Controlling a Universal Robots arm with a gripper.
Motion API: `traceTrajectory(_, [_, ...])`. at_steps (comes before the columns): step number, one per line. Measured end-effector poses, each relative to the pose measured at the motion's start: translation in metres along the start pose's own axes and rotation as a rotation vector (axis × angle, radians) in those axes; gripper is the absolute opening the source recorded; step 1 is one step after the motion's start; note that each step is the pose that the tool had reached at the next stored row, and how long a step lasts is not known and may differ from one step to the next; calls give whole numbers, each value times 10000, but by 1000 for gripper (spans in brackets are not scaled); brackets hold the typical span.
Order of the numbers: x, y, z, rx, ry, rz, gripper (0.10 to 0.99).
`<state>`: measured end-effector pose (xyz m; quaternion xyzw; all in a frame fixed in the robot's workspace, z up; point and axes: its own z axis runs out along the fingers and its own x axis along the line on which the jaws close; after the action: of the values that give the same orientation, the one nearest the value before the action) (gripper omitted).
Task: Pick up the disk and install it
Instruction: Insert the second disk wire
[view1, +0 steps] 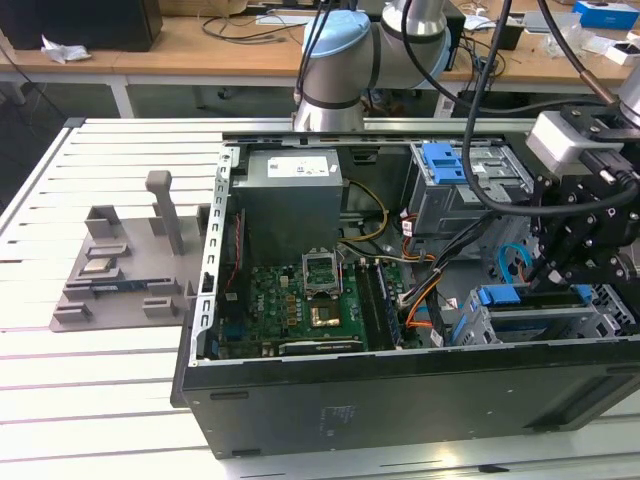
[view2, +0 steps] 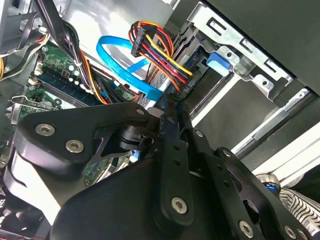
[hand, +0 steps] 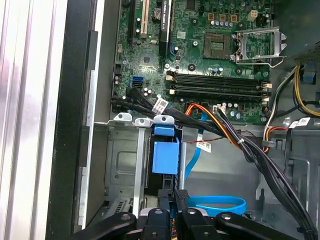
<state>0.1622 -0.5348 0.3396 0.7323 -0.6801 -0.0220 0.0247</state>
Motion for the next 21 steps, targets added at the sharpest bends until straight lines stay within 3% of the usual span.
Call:
traceTrajectory(2, [-1, 0, 2, 2, -6, 0, 173])
traceTrajectory(3, [0, 0, 3, 0, -6, -1, 231])
traceTrajectory(5, [0, 0, 2, 0, -3, -1, 231])
traceTrajectory(6, [0, 2, -23, 0, -3, 0, 298])
traceTrajectory(9, [-33, 15, -254, 0, 3, 2, 298])
traceTrajectory(10, [-48, 17, -302, -1, 4, 0, 282])
traceTrajectory(13, [-76, 21, -405, -1, 13, 1, 106])
traceTrajectory(15, [-102, 26, -503, -1, 20, 2, 106])
traceTrajectory(18, [-116, 32, -602, -2, 21, 2, 106])
traceTrajectory(21, [-116, 33, -626, -2, 20, 1, 106])
